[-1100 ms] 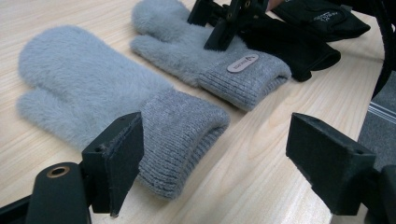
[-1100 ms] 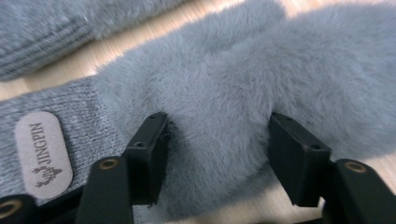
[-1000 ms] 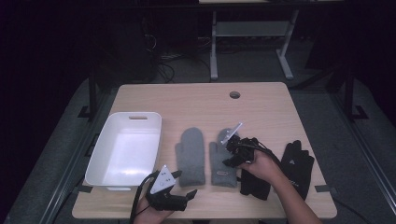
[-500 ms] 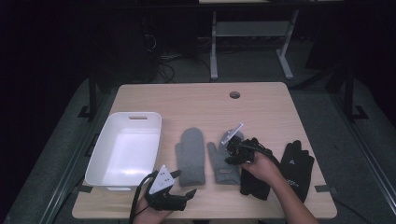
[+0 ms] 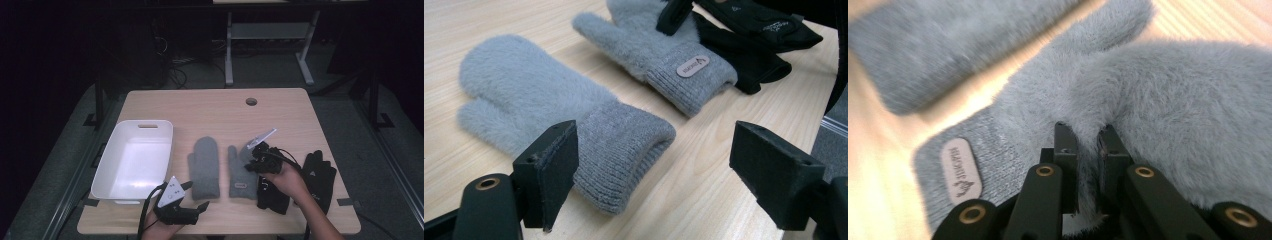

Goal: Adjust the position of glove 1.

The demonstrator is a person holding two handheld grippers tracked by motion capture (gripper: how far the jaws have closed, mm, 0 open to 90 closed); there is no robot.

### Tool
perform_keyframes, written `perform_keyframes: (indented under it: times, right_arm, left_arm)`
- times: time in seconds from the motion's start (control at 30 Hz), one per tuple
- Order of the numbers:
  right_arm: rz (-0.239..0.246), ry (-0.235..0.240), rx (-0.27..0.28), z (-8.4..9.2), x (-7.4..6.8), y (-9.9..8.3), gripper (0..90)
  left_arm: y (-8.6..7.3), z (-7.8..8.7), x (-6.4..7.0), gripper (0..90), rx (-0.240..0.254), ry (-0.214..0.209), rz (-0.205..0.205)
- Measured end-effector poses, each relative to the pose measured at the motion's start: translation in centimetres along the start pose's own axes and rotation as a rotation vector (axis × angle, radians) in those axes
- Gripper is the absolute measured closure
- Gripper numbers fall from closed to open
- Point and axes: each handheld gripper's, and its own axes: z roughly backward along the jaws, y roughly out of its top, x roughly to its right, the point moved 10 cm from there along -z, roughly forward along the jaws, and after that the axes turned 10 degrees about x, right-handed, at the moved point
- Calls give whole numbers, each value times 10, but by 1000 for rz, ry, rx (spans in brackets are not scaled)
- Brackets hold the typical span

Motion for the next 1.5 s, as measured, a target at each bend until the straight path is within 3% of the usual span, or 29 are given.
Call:
perform_keyframes:
  times: [0.17,0.37,0.5,0.67,1.07,1.23,1.5]
  right_arm:
    - [17,-8,19,14,-8,11,831]
    - [26,29,91,28,-28,40,831]
    - [40,52,103,27,-43,57,830]
    - [67,84,103,14,-56,75,830]
    - [83,138,49,-24,-73,97,830]
    - [110,143,17,-38,-77,97,829]
    - [131,135,-13,-51,-69,92,817]
  left_arm:
    - [1,2,1,193,12,6,8]
    - [5,6,-1,193,28,18,9]
    - [8,7,-2,191,50,27,19]
    - [14,12,-4,176,77,55,7]
    - [12,14,-7,174,62,56,25]
    - [10,12,-7,174,50,49,19]
    - [9,11,-6,174,45,49,22]
